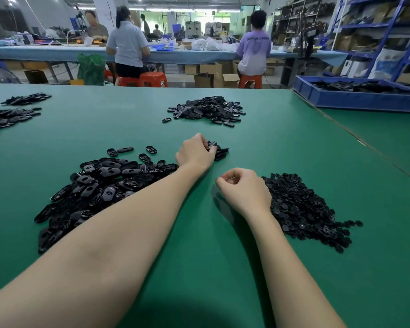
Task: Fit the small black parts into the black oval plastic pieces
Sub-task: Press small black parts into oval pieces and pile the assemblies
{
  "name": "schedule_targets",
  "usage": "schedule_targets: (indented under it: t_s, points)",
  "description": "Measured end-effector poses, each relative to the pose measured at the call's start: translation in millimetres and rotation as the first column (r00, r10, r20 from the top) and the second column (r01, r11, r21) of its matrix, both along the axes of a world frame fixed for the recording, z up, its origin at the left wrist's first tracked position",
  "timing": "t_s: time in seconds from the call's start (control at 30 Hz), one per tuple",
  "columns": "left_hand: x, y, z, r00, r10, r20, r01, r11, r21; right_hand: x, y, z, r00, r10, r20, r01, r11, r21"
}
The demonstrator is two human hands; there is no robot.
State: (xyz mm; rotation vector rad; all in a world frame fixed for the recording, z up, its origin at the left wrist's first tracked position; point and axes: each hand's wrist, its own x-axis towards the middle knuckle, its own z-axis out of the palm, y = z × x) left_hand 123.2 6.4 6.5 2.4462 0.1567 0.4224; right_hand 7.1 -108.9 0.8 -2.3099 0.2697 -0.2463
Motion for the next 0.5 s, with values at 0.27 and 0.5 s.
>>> schedule_targets:
  t_s: [0.27,0.5]
  points:
    - [-20.7,25.2,0.0,0.990,-0.017,0.138,0.018,1.000,-0.004,-1.4,1.7,1.4,1.000,-0.008,0.000,0.008,1.000,-0.024]
    - [-18.0,81.0,8.8,0.983,0.065,0.173,-0.059,0.998,-0.036,-3.5,6.6,0.6,1.000,-0.022,0.006,0.022,0.997,-0.072]
